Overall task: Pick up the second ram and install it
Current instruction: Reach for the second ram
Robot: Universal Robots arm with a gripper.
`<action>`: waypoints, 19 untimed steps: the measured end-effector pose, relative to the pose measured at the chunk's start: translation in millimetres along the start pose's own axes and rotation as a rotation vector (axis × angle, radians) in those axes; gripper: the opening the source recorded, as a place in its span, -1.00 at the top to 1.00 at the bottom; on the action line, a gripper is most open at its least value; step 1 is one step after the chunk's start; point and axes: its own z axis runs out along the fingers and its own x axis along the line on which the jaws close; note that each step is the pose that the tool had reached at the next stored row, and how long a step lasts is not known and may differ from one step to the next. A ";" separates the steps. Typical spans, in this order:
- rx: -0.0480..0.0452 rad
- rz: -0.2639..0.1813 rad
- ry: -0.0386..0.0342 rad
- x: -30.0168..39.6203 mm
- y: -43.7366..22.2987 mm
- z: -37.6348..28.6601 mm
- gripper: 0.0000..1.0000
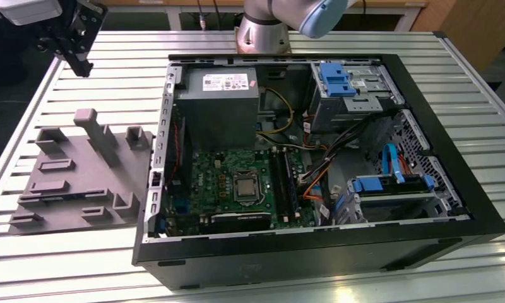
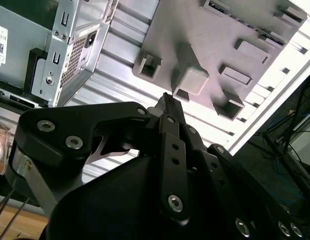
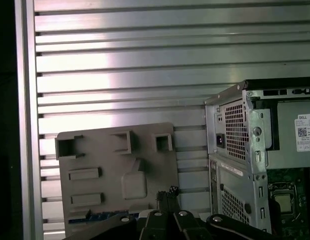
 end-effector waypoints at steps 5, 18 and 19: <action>0.0001 0.000 0.0000 0.5 -1.6 0.2 0.79; 0.0001 0.000 0.0000 1.6 -7.7 1.1 0.79; 0.0001 0.000 0.0000 1.7 -8.1 1.1 0.79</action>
